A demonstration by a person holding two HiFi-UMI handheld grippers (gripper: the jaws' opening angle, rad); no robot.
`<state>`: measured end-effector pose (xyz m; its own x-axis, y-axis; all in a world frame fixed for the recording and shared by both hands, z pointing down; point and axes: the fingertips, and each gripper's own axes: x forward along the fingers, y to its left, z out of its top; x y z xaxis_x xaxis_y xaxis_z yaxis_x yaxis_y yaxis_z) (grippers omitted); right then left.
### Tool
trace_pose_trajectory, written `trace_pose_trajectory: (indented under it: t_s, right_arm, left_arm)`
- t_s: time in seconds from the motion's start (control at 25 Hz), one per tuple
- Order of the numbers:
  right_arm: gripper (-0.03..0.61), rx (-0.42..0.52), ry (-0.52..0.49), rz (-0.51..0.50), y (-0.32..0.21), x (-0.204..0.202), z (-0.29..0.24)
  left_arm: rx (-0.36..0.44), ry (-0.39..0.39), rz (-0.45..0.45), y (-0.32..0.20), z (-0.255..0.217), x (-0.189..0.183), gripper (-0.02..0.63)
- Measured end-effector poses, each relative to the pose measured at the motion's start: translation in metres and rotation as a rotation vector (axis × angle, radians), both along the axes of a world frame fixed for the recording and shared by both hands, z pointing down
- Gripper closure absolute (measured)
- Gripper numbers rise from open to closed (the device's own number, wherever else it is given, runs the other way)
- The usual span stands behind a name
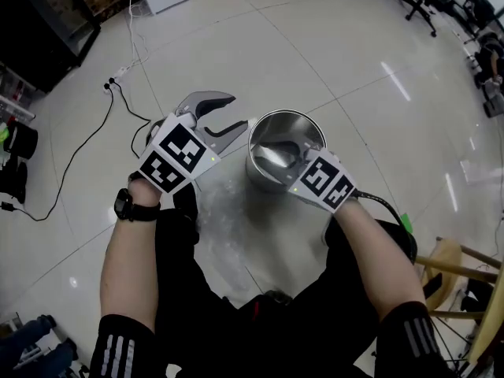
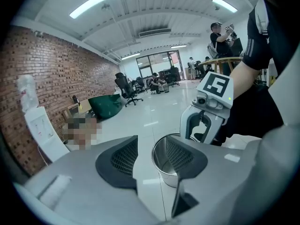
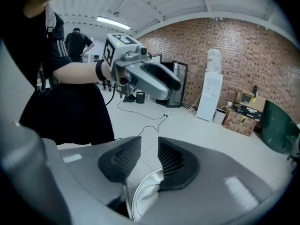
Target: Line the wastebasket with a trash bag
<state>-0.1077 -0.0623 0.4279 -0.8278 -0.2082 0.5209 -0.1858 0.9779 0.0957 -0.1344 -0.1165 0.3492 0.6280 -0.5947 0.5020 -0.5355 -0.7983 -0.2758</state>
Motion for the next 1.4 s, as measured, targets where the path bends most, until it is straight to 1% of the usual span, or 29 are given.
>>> trace_pose_trajectory:
  t_s: [0.12, 0.24, 0.36, 0.44, 0.6, 0.72, 0.8, 1.0, 1.12, 1.28, 1.32, 1.4]
  right_arm:
    - [0.435, -0.024, 0.039, -0.07, 0.019, -0.027, 0.022]
    - [0.405, -0.072, 0.084, -0.129, 0.036, -0.053, 0.055]
    - [0.376, -0.12, 0.161, -0.188, 0.054, -0.072, 0.099]
    - [0.357, -0.133, 0.223, -0.231, 0.064, -0.083, 0.127]
    - [0.341, -0.147, 0.326, -0.307, 0.084, -0.103, 0.175]
    - [0.327, -0.14, 0.411, -0.344, 0.094, -0.108, 0.213]
    - [0.321, -0.145, 0.445, -0.35, 0.098, -0.109, 0.236]
    - [0.319, -0.166, 0.508, -0.337, 0.104, -0.107, 0.285]
    - [0.318, -0.13, 0.544, -0.35, 0.108, -0.107, 0.309]
    - [0.301, -0.044, 0.602, -0.382, 0.109, -0.109, 0.337]
    - [0.299, -0.038, 0.622, -0.391, 0.11, -0.108, 0.344]
    - [0.301, -0.062, 0.645, -0.394, 0.115, -0.105, 0.356]
  left_arm:
    - [-0.012, -0.016, -0.014, 0.006, 0.007, -0.015, 0.431]
    - [-0.019, -0.018, -0.036, 0.012, 0.01, -0.031, 0.431]
    - [-0.025, -0.011, -0.059, 0.018, 0.012, -0.046, 0.431]
    - [-0.029, -0.006, -0.074, 0.02, 0.013, -0.057, 0.431]
    - [-0.027, 0.011, -0.096, 0.021, 0.009, -0.078, 0.431]
    - [-0.019, 0.037, -0.096, 0.023, 0.002, -0.083, 0.431]
    - [-0.014, 0.045, -0.09, 0.024, -0.001, -0.082, 0.431]
    - [-0.01, 0.023, -0.073, 0.025, -0.004, -0.077, 0.431]
    - [-0.012, 0.018, -0.068, 0.026, -0.003, -0.073, 0.431]
    - [-0.011, 0.02, -0.068, 0.026, -0.004, -0.075, 0.431]
    - [-0.011, 0.02, -0.071, 0.025, -0.004, -0.076, 0.431]
    - [-0.01, 0.025, -0.077, 0.024, -0.006, -0.077, 0.431]
